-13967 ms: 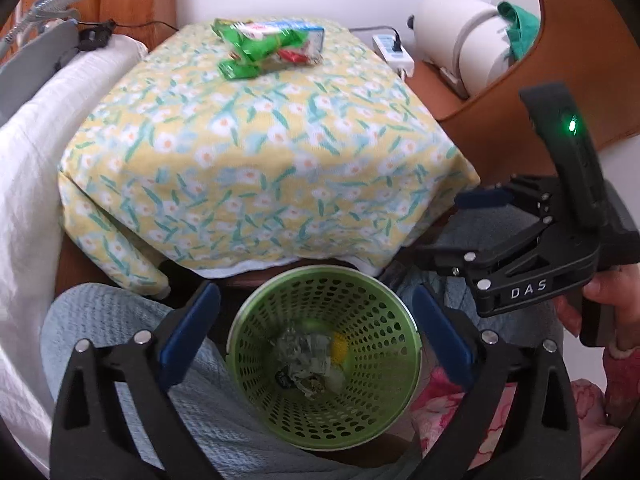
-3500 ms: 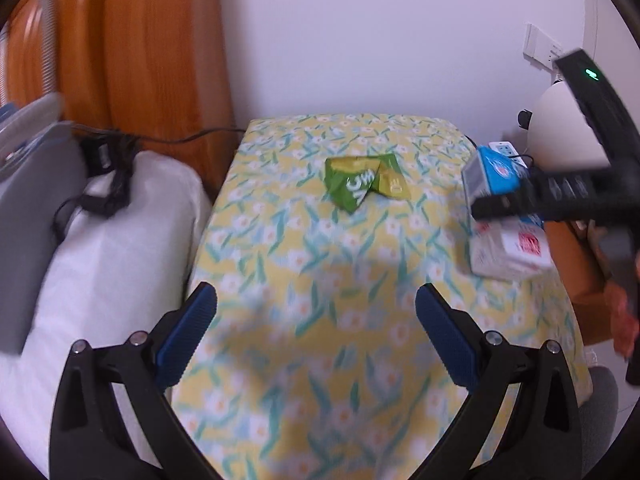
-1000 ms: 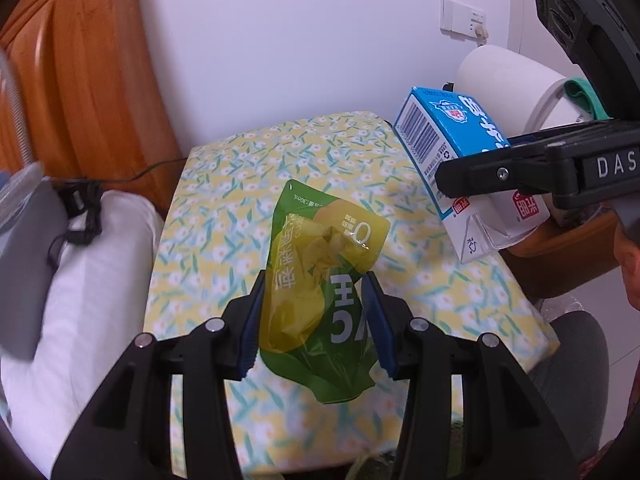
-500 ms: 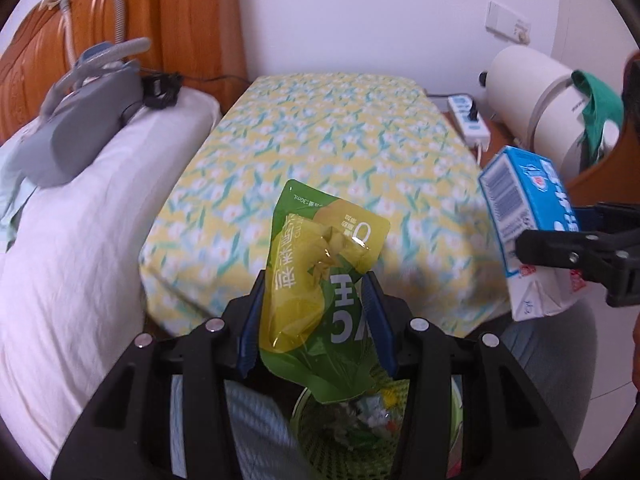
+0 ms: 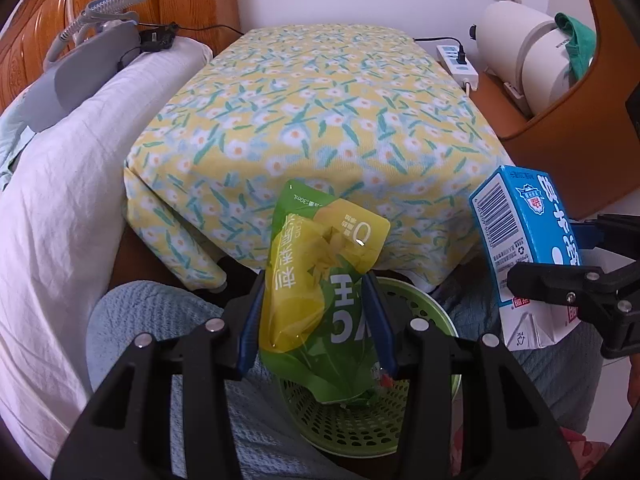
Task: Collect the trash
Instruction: 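Carry both tools over the wastebasket and release the carton and wrapper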
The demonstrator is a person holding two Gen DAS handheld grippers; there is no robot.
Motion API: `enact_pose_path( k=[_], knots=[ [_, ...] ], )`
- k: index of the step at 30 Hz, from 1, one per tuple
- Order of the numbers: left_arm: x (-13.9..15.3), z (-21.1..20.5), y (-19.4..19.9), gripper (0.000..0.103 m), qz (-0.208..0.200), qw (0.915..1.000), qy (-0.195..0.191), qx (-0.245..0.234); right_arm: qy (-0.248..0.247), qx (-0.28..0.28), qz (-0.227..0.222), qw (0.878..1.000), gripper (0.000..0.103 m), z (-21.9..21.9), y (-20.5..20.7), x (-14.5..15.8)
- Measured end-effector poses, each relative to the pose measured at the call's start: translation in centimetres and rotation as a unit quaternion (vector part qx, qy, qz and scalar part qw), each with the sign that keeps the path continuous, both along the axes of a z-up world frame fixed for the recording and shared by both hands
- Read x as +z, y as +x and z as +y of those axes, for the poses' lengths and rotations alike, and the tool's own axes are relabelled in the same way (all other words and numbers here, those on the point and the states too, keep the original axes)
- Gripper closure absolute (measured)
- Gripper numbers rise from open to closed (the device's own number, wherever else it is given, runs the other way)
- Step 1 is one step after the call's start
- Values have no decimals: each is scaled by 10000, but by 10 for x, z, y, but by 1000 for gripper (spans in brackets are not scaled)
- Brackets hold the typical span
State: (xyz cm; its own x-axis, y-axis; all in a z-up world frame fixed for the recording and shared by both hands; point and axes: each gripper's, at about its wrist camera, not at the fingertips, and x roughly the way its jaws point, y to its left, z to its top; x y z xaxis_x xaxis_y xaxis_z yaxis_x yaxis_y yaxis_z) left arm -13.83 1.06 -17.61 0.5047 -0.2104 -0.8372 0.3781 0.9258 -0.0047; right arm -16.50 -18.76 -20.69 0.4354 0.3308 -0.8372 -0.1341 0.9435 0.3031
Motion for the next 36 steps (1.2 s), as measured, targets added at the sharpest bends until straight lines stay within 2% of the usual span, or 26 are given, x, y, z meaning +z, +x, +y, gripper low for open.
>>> enact_pose_path(
  k=[5, 13, 17, 19, 20, 26, 29, 36],
  knots=[
    [-14, -10, -1, 58, 161, 9998, 54, -136, -47, -23, -4, 10000, 23, 0, -4, -4],
    [-64, -29, -1, 58, 761, 9962, 281, -310, -18, -80, 145, 9999, 23, -9, 3, -15],
    [-74, -34, -3, 57, 944, 9941, 267, -471, 30, -74, 231, 9997, 23, -11, 7, -22],
    [-76, -36, -5, 48, 1028, 9927, 228, -581, 42, -64, 253, 9996, 23, -11, 8, -24],
    [-77, -36, -4, 35, 1043, 9925, 218, -598, 56, -59, 267, 9996, 23, -12, 9, -26],
    [-71, -33, -9, 19, 881, 9940, 171, -626, 99, -31, 310, 9995, 23, -12, 10, -32],
    [-61, -26, -7, 19, 810, 9955, 67, -480, 108, 10, 322, 9994, 23, -11, 8, -34],
    [-18, 4, 0, 10, 108, 9997, 203, 53, 105, 112, 455, 9988, 23, -7, 6, -45]
  ],
)
